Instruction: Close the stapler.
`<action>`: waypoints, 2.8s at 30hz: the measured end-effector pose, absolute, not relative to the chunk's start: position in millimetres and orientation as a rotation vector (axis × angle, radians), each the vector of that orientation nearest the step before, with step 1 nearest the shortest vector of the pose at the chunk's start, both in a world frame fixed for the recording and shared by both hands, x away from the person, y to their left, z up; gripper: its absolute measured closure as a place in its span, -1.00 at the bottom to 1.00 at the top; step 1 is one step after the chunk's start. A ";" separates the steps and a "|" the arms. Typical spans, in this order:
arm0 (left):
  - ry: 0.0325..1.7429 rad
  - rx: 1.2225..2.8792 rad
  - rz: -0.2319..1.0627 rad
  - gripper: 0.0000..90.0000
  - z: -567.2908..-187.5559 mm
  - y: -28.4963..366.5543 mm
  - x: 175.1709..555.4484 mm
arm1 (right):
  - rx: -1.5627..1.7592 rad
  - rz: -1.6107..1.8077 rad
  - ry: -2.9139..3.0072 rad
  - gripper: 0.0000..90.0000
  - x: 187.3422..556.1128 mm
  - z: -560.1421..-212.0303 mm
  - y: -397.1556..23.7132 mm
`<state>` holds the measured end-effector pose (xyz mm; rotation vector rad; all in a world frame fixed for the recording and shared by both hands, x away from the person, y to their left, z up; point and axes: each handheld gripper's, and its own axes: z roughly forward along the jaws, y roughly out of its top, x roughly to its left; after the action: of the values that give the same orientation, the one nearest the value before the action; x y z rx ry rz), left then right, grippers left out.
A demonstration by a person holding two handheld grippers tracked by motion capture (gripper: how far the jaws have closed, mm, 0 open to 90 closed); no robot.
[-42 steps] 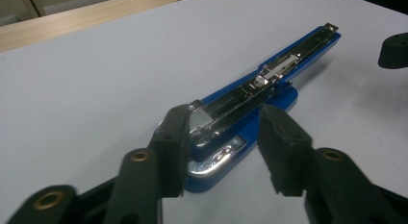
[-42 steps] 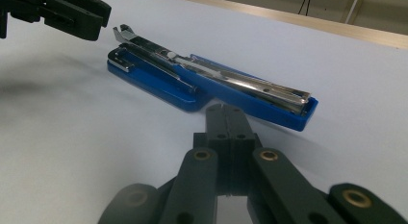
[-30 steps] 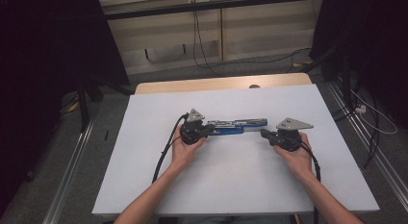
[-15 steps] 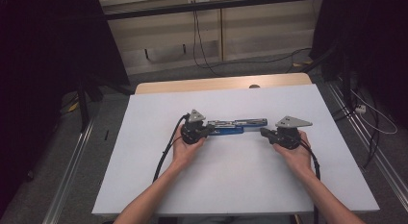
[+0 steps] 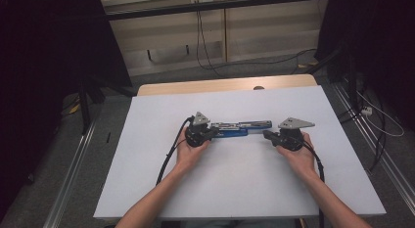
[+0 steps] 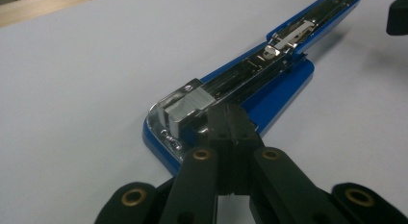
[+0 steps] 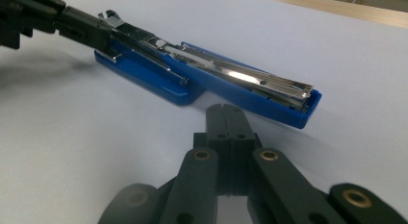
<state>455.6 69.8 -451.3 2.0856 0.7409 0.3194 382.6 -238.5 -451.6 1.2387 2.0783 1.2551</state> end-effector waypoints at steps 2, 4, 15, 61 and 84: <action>0.742 2.085 0.320 1.00 -451.3 69.3 455.6 | 1.238 1.246 2.089 1.00 385.3 -452.7 -236.4; 0.738 2.089 0.320 1.00 -451.1 70.4 456.4 | 1.238 1.228 2.104 1.00 387.1 -453.6 -233.9; 0.727 2.089 0.321 1.00 -451.6 70.4 456.3 | 1.283 1.106 2.139 1.00 395.3 -457.0 -231.9; 0.728 2.079 0.320 1.00 -452.5 72.9 458.6 | 1.323 1.006 2.143 1.00 411.5 -459.3 -227.4; 0.723 2.079 0.330 1.00 -452.7 73.1 458.3 | 1.324 1.044 2.128 1.00 411.3 -456.7 -228.0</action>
<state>458.3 73.1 -452.7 2.0790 0.7230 0.3298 411.3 -228.0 -456.7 1.3241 2.1275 1.0443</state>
